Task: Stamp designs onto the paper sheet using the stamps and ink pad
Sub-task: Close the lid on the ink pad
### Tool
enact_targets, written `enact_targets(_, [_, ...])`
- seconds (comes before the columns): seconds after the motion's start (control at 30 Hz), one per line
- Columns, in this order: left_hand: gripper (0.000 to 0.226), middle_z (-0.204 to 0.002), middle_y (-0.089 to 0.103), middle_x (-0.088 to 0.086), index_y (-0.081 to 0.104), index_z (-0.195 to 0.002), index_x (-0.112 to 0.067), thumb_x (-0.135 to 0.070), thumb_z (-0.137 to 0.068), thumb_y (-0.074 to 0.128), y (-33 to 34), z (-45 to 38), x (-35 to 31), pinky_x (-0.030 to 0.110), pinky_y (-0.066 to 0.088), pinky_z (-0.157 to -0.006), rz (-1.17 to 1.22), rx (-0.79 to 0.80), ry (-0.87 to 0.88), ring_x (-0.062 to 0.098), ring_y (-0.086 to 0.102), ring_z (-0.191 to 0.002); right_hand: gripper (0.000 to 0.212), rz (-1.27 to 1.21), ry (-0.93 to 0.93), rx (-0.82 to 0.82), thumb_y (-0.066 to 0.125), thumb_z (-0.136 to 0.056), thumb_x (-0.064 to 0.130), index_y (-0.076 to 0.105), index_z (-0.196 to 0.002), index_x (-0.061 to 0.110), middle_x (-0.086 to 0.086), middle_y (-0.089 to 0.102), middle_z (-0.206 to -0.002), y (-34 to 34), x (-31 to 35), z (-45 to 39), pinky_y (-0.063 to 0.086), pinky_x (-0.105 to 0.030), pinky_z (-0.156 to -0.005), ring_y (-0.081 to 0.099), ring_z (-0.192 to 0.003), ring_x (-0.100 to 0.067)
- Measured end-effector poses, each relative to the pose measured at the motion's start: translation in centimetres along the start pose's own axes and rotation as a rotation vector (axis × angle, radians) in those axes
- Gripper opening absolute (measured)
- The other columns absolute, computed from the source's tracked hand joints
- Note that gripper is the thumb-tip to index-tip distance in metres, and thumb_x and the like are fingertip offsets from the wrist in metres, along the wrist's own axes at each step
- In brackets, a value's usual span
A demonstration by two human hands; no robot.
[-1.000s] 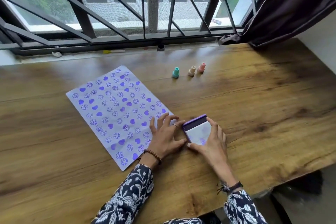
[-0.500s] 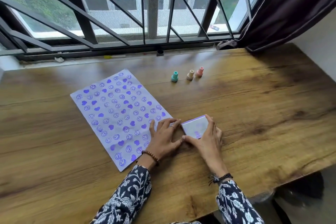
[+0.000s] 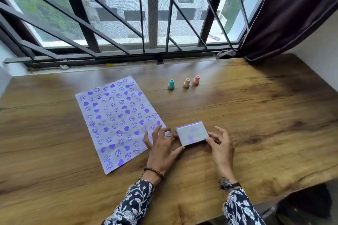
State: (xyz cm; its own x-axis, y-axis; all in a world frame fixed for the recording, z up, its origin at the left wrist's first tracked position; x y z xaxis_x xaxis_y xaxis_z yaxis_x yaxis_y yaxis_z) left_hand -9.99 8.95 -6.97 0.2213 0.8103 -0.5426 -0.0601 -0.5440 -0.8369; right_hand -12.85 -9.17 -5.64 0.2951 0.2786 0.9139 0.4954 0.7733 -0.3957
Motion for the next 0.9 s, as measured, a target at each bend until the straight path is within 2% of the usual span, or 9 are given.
enact_targets(0.1, [0.032, -0.125, 0.048, -0.008, 0.059, -0.103, -0.032, -0.048, -0.076, 0.062, 0.6, -1.3, -1.1, 0.035, -0.017, -0.105, 0.026, -0.012, -0.032, 0.012, 0.018, -0.136, 0.041, -0.045, 0.019, 0.005, 0.070, -0.075, -0.001, 0.056, -0.112, 0.012, -0.006, 0.070, -0.091, -0.4, -0.3, -1.5, 0.041, -0.003, -0.065, 0.058, -0.071, -0.008])
enact_targets(0.2, [0.029, -0.116, 0.051, -0.007, 0.061, -0.103, -0.032, -0.045, -0.078, 0.061, 1.1, -3.5, -2.8, 0.033, -0.012, -0.103, 0.057, 0.006, -0.041, 0.011, 0.030, -0.127, 0.038, -0.086, 0.040, -0.002, 0.069, -0.075, -0.002, 0.057, -0.109, 0.012, -0.011, 0.071, -0.094, -1.1, -0.5, -3.8, 0.045, -0.019, -0.073, 0.062, -0.081, -0.020])
enact_targets(0.27, [0.029, -0.109, 0.052, -0.003, 0.062, -0.105, -0.029, -0.041, -0.079, 0.061, 1.7, -5.6, -4.1, 0.034, 0.005, -0.104, 0.096, 0.044, -0.047, 0.013, 0.040, -0.116, 0.036, -0.098, 0.038, -0.034, 0.069, -0.075, -0.002, 0.059, -0.107, 0.011, -0.014, 0.072, -0.095, -1.7, -0.4, -6.0, 0.045, -0.013, -0.072, 0.062, -0.082, -0.019])
enact_targets(0.33, [0.031, -0.105, 0.055, 0.002, 0.063, -0.107, -0.024, -0.038, -0.080, 0.061, 2.6, -7.8, -5.4, 0.039, 0.022, -0.103, 0.112, 0.088, -0.068, 0.019, 0.045, -0.110, 0.034, -0.100, 0.042, -0.054, 0.069, -0.075, -0.002, 0.059, -0.105, 0.010, -0.016, 0.072, -0.097, -2.3, -0.3, -8.2, 0.046, -0.017, -0.074, 0.063, -0.084, -0.018])
enact_targets(0.4, [0.030, -0.103, 0.059, 0.002, 0.063, -0.108, -0.026, -0.040, -0.081, 0.058, 3.3, -9.8, -6.7, 0.035, 0.018, -0.090, 0.032, 0.084, -0.067, 0.019, 0.045, -0.108, 0.033, -0.103, 0.045, -0.056, 0.069, -0.075, -0.003, 0.059, -0.105, 0.008, -0.018, 0.072, -0.099, -2.7, -0.3, -10.6, 0.045, -0.020, -0.076, 0.063, -0.085, -0.017])
enact_targets(0.5, [0.027, -0.102, 0.063, 0.000, 0.063, -0.106, -0.028, -0.039, -0.083, 0.055, 4.1, -12.9, -8.4, 0.033, 0.012, -0.073, 0.002, 0.076, -0.079, 0.019, 0.047, -0.106, 0.030, -0.095, 0.029, -0.059, 0.069, -0.075, -0.001, 0.060, -0.103, 0.007, -0.018, 0.072, -0.098, -3.3, -0.3, -14.0, 0.043, -0.008, -0.071, 0.062, -0.084, -0.017])
enact_targets(0.53, [0.027, -0.103, 0.063, 0.000, 0.063, -0.106, -0.028, -0.038, -0.083, 0.055, 4.3, -13.8, -8.9, 0.033, 0.013, -0.074, 0.025, 0.081, -0.095, 0.019, 0.047, -0.106, 0.029, -0.095, 0.029, -0.055, 0.069, -0.075, -0.001, 0.060, -0.102, 0.007, -0.018, 0.072, -0.099, -3.4, -0.3, -15.0, 0.043, -0.006, -0.070, 0.062, -0.084, -0.017])
enact_targets(0.77, [0.027, -0.102, 0.066, 0.002, 0.064, -0.108, -0.029, -0.038, -0.084, 0.055, 5.3, -18.0, -10.8, 0.035, 0.018, -0.077, 0.041, 0.084, -0.125, 0.021, 0.048, -0.105, 0.024, -0.106, 0.026, -0.043, 0.069, -0.076, 0.003, 0.059, -0.090, 0.020, -0.014, 0.072, -0.103, -3.3, 0.0, -20.2, 0.044, -0.029, -0.082, 0.064, -0.090, -0.023])
enact_targets(0.9, [0.028, -0.104, 0.066, 0.002, 0.062, -0.111, -0.031, -0.038, -0.085, 0.055, 5.1, -18.9, -10.7, 0.038, 0.024, -0.086, 0.055, 0.083, -0.108, 0.021, 0.047, -0.106, 0.028, -0.090, 0.033, -0.078, 0.069, -0.076, 0.008, 0.061, -0.101, 0.016, -0.006, 0.072, -0.097, -3.2, 0.1, -20.7, 0.047, -0.039, -0.089, 0.063, -0.097, -0.028])
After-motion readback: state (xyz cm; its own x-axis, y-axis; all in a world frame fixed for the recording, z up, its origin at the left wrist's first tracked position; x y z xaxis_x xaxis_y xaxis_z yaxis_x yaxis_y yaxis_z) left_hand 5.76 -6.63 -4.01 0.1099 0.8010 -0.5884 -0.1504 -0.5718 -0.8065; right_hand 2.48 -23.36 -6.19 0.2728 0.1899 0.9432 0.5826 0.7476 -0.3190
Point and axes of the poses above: each hand's wrist, its own z-axis away from the middle knuckle, its own y-axis out of the palm, x = y × z, the point moved 2 cm from there along -z, towards the middle knuckle
